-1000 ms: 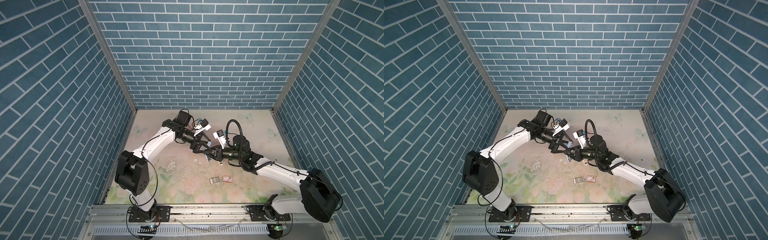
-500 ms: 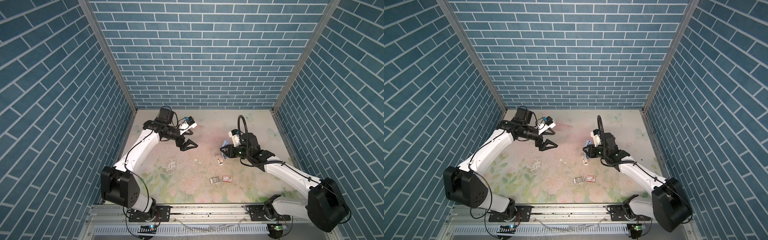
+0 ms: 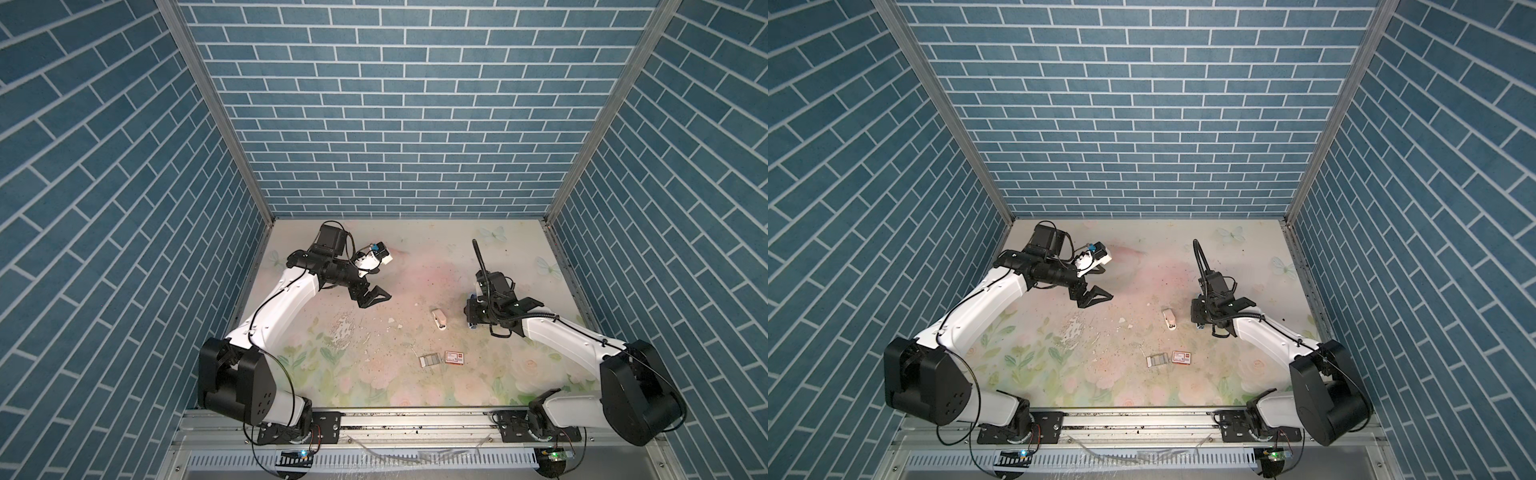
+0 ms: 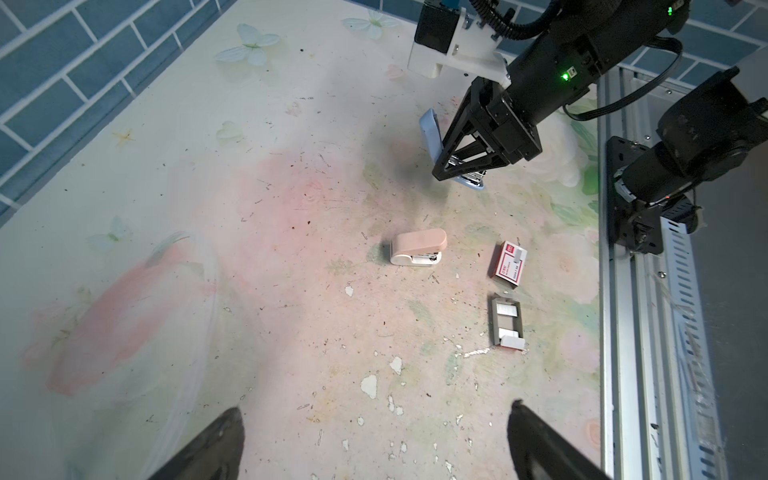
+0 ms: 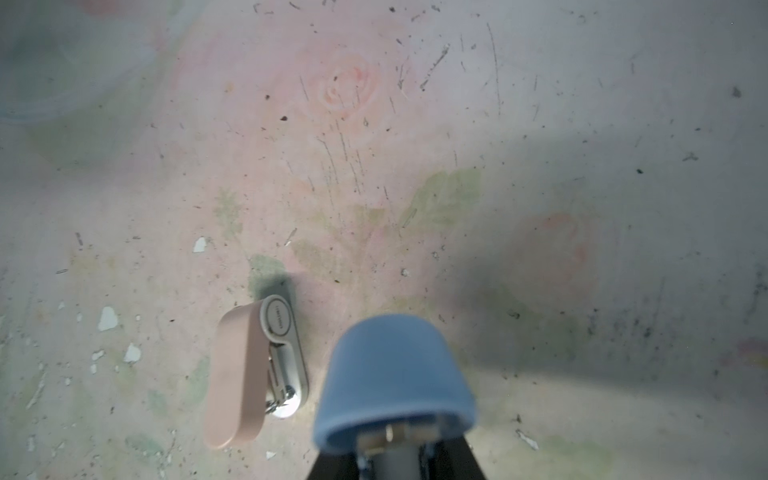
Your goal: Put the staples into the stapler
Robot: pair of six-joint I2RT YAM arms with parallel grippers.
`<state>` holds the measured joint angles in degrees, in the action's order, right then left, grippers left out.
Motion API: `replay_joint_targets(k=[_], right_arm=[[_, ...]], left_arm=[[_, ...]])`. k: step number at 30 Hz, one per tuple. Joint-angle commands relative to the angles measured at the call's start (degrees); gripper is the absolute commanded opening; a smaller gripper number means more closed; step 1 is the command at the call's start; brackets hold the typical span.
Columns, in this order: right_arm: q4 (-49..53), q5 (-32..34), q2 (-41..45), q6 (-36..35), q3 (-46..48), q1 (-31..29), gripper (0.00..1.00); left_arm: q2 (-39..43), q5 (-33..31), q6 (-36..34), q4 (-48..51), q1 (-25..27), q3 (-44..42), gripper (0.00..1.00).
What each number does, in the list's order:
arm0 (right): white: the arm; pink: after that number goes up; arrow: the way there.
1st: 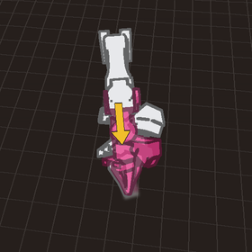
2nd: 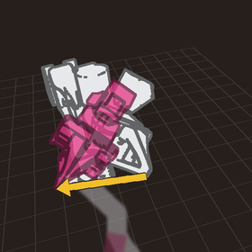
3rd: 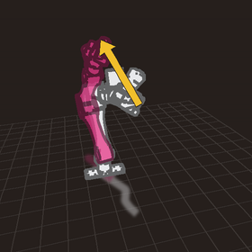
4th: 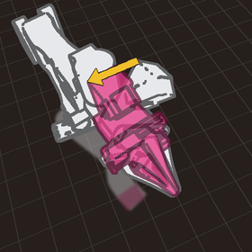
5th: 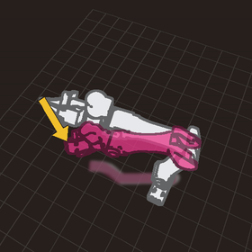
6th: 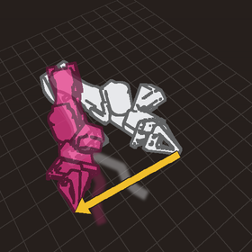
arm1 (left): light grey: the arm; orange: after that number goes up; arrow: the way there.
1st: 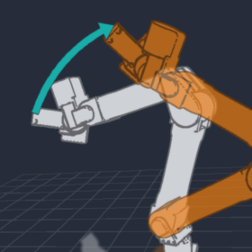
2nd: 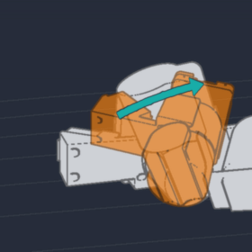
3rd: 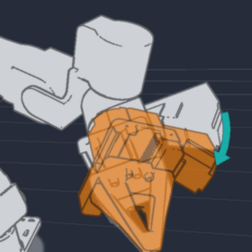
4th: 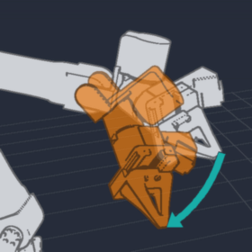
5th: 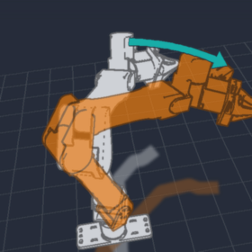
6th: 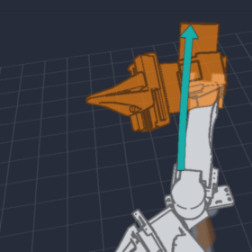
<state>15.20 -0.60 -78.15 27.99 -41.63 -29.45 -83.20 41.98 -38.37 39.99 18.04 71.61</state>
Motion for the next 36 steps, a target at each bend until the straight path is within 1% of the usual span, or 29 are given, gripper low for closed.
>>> replay_joint_targets(k=[1,3,6,8,13,15,17,19,23,32,36], right_arm=[[-0.06,3.94,-2.51,-1.80,0.48,0.18,0.09],[-0.39,5.01,-3.96,-1.96,0.58,0.18,0.10],[-0.75,6.05,-6.46,-2.41,0.23,0.19,0.10],[-1.21,6.48,-7.66,-2.49,0.23,0.25,0.10],[-1.85,6.60,-10.47,-3.03,-0.09,0.22,0.12],[-2.07,6.62,-10.89,-3.03,0.05,0.18,0.15],[-2.48,6.44,-10.72,-2.93,0.63,0.19,0.19],[-3.19,5.95,-10.32,-2.94,1.31,0.18,0.25],[-3.61,4.86,-9.17,-3.35,2.23,0.23,0.33],[-1.79,5.13,-6.87,-3.95,2.16,0.18,0.41],[-0.14,5.32,-3.03,-3.23,2.25,0.20,0.43]], left_arm=[[-0.20,-7.44,0.37,-2.65,3.01,-0.25,1.00],[-0.13,-9.01,-1.56,-2.96,4.25,-0.78,1.00],[0.58,-7.81,-1.08,-6.48,4.47,-3.06,1.00],[0.37,-5.84,-0.64,-7.17,4.54,-3.41,1.00],[-1.87,-1.37,2.99,-9.21,4.53,-2.75,1.00],[-3.56,1.02,3.22,-7.22,4.54,-0.99,0.99],[-6.26,1.91,-0.25,-0.71,5.08,3.19,1.00],[-8.19,1.78,-1.72,2.87,5.25,5.92,0.99],[-9.03,1.79,-3.72,3.53,5.51,6.61,1.00],[-11.72,1.66,-9.13,8.47,7.23,9.80,1.00],[-13.37,-2.40,-14.78,11.37,9.17,12.14,1.00]])
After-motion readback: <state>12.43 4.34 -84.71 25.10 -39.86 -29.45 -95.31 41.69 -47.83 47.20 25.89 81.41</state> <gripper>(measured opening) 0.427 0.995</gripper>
